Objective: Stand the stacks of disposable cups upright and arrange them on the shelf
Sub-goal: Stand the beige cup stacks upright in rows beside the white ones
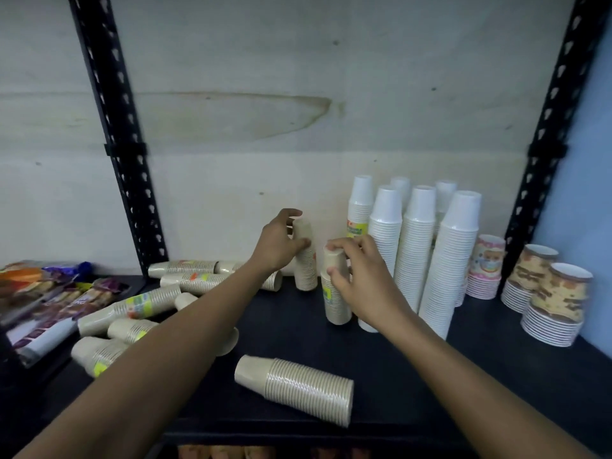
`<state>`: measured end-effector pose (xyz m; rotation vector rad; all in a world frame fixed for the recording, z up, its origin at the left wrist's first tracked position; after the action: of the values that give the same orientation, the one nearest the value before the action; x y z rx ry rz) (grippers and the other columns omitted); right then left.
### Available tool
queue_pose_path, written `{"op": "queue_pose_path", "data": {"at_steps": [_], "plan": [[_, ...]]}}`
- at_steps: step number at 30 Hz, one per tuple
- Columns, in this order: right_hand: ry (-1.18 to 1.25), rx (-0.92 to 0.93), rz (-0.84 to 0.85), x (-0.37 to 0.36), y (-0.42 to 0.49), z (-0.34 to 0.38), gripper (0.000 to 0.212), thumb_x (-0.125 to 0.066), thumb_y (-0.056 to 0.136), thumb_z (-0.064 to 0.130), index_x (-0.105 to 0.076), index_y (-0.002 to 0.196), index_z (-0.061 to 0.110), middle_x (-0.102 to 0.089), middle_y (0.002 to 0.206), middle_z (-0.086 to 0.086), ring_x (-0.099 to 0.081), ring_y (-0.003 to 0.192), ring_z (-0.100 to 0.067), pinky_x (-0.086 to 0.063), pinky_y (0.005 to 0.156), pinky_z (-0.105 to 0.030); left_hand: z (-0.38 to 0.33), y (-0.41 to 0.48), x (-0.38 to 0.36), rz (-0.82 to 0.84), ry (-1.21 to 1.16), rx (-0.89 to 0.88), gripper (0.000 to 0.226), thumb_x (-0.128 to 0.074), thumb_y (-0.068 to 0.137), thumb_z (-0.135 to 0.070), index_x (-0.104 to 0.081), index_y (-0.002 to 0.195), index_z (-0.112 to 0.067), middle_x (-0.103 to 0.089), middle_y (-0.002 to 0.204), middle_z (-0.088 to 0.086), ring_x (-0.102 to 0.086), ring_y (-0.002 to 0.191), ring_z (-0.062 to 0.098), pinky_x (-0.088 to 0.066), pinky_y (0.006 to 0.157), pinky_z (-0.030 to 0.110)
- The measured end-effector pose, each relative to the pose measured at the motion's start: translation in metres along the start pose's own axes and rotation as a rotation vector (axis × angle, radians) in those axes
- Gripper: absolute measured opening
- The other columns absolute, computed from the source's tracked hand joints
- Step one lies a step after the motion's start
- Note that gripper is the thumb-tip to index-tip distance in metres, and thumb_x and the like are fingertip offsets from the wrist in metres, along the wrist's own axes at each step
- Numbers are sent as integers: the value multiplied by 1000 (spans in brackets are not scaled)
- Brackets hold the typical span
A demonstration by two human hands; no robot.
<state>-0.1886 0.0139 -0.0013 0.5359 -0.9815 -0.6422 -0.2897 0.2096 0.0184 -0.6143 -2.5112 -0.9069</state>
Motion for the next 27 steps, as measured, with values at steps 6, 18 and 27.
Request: {"op": "queue_pose_path", "data": {"at_steps": [6, 18, 27], "plan": [[1, 13, -21, -6, -4, -1, 33, -67, 95, 22, -60, 128, 25, -43, 122, 0, -57, 106, -12, -55, 94, -37, 4, 4, -14, 16, -19, -35, 58, -82, 79, -13, -60, 132, -19, -66, 117, -1, -67, 104, 18, -56, 89, 30], [-48, 0, -24, -11, -2, -2, 43, -65, 96, 21, -54, 137, 21, -43, 133, -5, -57, 119, -22, -56, 97, -45, 13, 6, -14, 40, 10, -15, 63, -82, 81, -15, -57, 138, -19, -65, 113, -1, -65, 104, 15, -54, 94, 29], [-85, 26, -3, 1, -6, 14, 49, -67, 94, 26, -50, 140, 19, -42, 140, -1, -53, 124, -17, -53, 99, -41, 13, -3, 12, 53, 60, 26, 73, -87, 78, -30, -51, 142, -22, -66, 119, 0, -64, 105, 14, -51, 92, 27]]}}
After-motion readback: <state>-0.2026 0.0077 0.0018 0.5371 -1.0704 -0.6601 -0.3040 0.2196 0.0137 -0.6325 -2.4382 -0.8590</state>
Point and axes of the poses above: each hand's wrist, its own y-axis towards the middle knuckle, its own x-axis out of the back of the hand, z = x × y, the point moved 3 cm from there along y, towards the middle knuckle
